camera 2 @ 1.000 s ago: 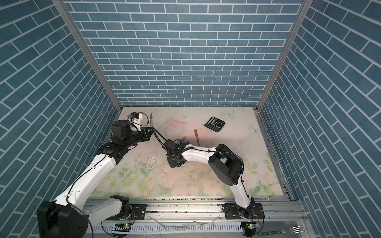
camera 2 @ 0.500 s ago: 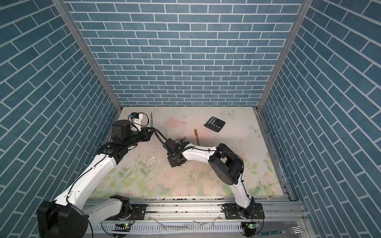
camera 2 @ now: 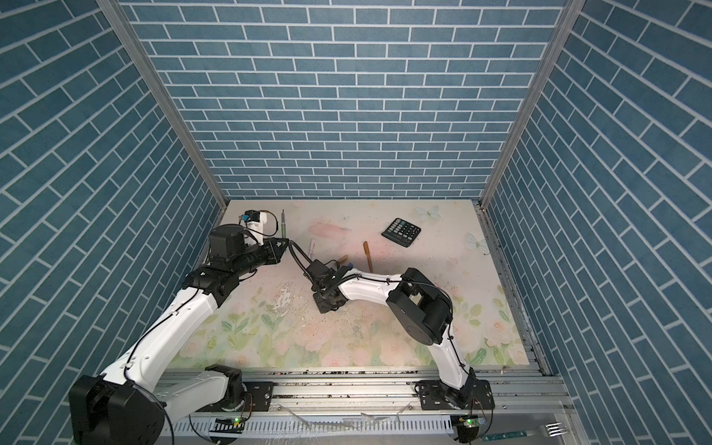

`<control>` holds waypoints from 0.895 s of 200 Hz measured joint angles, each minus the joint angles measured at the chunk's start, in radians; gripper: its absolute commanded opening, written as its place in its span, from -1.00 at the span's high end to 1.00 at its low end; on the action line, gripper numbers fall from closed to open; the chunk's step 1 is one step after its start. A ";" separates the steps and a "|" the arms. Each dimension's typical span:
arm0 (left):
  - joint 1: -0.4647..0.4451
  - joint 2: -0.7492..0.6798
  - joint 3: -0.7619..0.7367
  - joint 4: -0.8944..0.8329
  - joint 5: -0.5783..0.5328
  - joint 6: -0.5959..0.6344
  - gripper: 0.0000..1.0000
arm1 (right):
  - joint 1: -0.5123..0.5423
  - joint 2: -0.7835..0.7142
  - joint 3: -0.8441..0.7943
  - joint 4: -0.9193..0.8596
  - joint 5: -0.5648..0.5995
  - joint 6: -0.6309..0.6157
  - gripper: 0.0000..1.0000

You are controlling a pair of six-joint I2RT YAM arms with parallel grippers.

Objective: Insert the pens into the pen caps
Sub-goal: 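Swing the right gripper with the cap up toward the left gripper's pen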

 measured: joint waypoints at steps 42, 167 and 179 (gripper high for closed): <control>0.000 0.000 0.000 0.000 0.000 0.000 1.00 | 0.010 -0.016 -0.016 0.023 0.021 0.001 0.67; -0.146 -0.095 -0.100 0.187 0.108 0.039 1.00 | 0.013 -0.766 -0.481 0.298 0.213 0.024 0.77; -0.200 -0.119 -0.121 0.218 0.116 0.061 1.00 | 0.010 -0.824 -0.478 0.307 0.249 0.005 0.77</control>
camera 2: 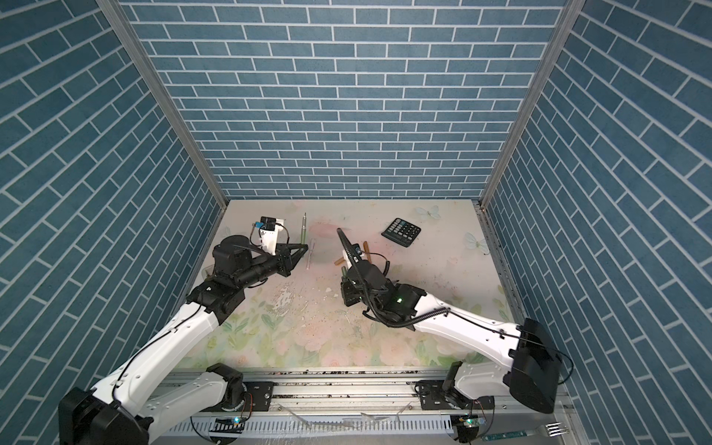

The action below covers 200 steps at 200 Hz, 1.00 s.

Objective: Insert the pens into the pen caps
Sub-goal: 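Swing the right gripper with the cap up toward the left gripper's pen, then bring the green cap above the pen nib held by the left gripper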

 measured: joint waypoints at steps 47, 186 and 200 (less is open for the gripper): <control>-0.203 -0.024 -0.014 0.036 -0.006 0.102 1.00 | -0.018 -0.092 0.111 0.032 0.095 -0.097 0.78; -0.291 0.015 -0.014 0.028 -0.042 0.164 1.00 | -0.060 -0.159 0.015 0.438 0.019 -0.077 0.82; -0.292 0.015 -0.014 0.028 -0.042 0.165 1.00 | -0.065 -0.160 -0.003 0.480 -0.002 -0.055 0.83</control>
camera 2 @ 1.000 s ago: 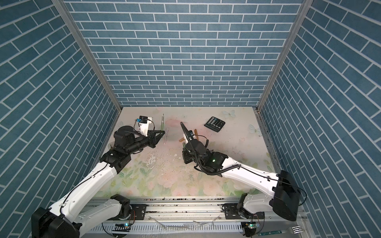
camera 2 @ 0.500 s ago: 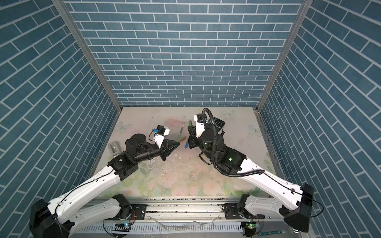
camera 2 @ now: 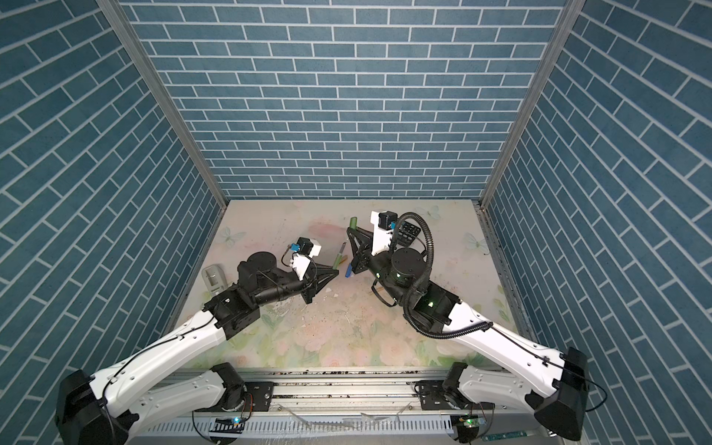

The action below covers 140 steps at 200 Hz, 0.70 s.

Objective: Insert the pens into the pen caps
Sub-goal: 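Bring the green cap above the pen nib held by the left gripper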

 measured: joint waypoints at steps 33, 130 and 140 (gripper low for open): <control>-0.002 -0.001 0.000 0.000 0.001 0.003 1.00 | -0.011 0.000 -0.031 0.057 -0.028 0.041 0.84; -0.003 -0.007 0.000 0.000 0.000 0.006 1.00 | -0.039 0.023 -0.034 0.103 -0.057 0.104 0.88; -0.003 -0.008 0.000 0.000 0.000 0.006 1.00 | -0.042 0.027 -0.037 0.103 -0.062 0.111 0.88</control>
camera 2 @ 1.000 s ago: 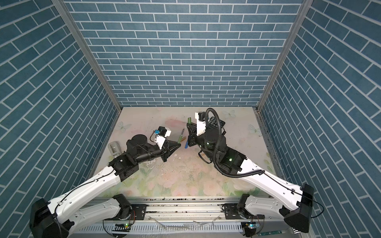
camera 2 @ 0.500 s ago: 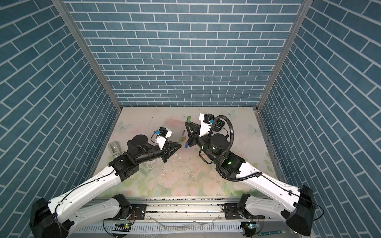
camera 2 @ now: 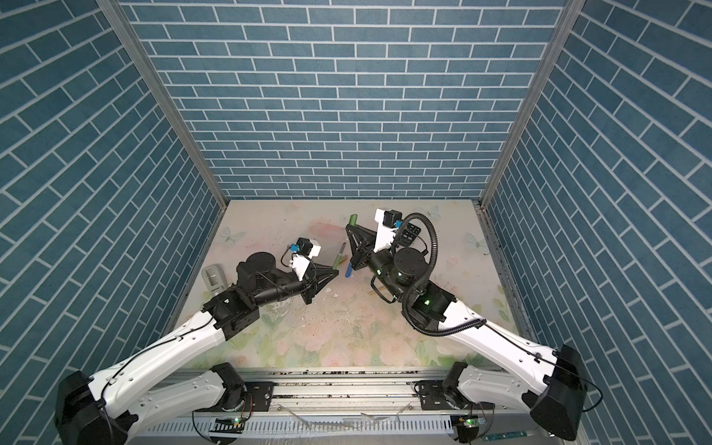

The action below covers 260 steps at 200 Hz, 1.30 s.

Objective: Insert the pens into the pen caps
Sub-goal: 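Bring the green cap above the pen nib held by the left gripper, then lower the green cap onto the nib and push it down with the right gripper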

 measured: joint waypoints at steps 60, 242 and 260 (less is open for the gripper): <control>0.000 -0.002 0.000 0.000 -0.001 0.000 1.00 | -0.010 0.023 -0.002 -0.005 -0.050 0.040 0.90; 0.000 -0.018 -0.027 0.010 -0.065 -0.044 1.00 | -0.023 0.082 -0.048 0.067 -0.175 0.158 0.91; 0.000 -0.029 -0.043 0.016 -0.077 -0.060 1.00 | -0.024 0.095 -0.061 0.091 -0.190 0.172 0.86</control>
